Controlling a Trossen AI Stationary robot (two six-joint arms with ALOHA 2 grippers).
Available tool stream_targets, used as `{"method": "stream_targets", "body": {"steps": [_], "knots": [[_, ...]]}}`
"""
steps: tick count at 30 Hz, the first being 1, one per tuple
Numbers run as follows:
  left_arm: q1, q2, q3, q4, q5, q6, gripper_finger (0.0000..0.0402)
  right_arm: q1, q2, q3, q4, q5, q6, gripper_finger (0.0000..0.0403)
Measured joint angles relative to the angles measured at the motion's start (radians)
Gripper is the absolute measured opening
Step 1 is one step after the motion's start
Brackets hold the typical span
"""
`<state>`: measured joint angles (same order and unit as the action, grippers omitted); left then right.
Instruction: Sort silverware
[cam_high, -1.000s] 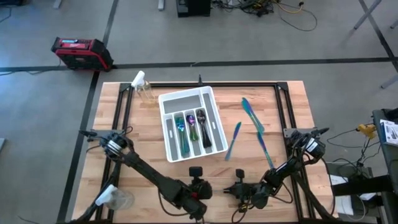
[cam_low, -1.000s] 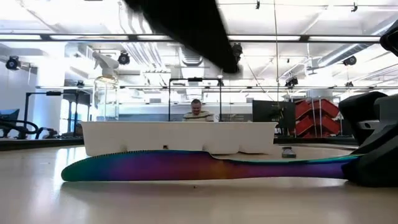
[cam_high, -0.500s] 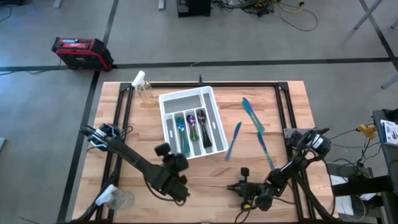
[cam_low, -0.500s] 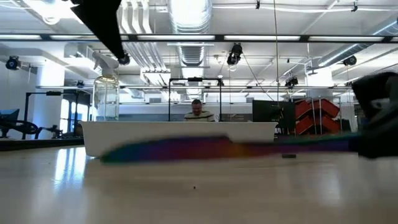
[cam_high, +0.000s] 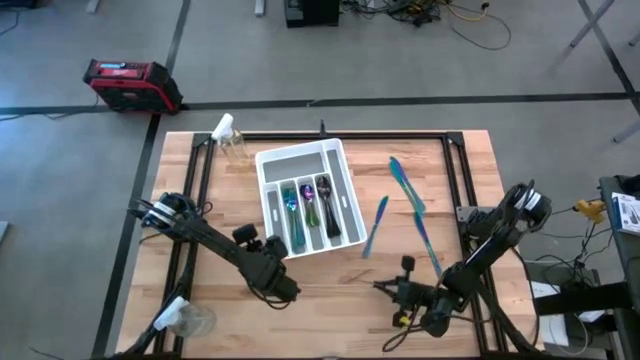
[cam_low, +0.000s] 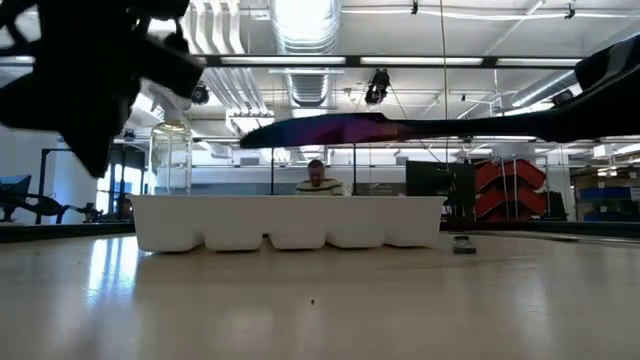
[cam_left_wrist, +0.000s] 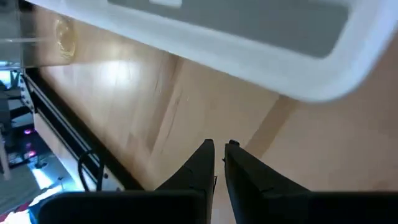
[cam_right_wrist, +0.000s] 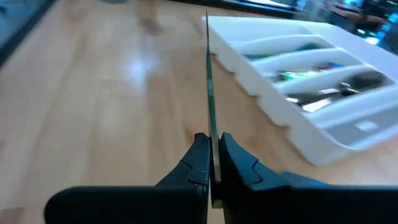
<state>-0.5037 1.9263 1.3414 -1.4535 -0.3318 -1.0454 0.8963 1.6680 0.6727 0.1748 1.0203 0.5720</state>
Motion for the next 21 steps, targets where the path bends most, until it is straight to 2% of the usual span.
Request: {"method": "stream_targets", "body": {"steps": [4,9,12,16,21], "knots": [[0.000,-0.008,-0.086,0.135,0.017,0.058,0.0024,-0.007,-0.077,0.000,-0.198,0.012,0.127,0.0000],[0.002,-0.012,-0.181,0.490,-0.011,0.193,0.0024,-0.062,-0.131,0.002,-0.368,0.013,0.264,0.0000],[0.003,-0.018,-0.207,0.661,-0.062,0.252,0.0024,-0.115,-0.153,0.002,-0.439,0.013,0.311,0.0000],[0.004,-0.014,-0.205,0.854,-0.165,0.313,0.0024,-0.213,-0.162,0.002,-0.456,0.004,0.307,0.0000],[0.019,-0.013,-0.205,1.205,-0.263,0.551,0.0024,-0.333,-0.160,0.016,-0.415,-0.030,0.292,0.0000]]}}
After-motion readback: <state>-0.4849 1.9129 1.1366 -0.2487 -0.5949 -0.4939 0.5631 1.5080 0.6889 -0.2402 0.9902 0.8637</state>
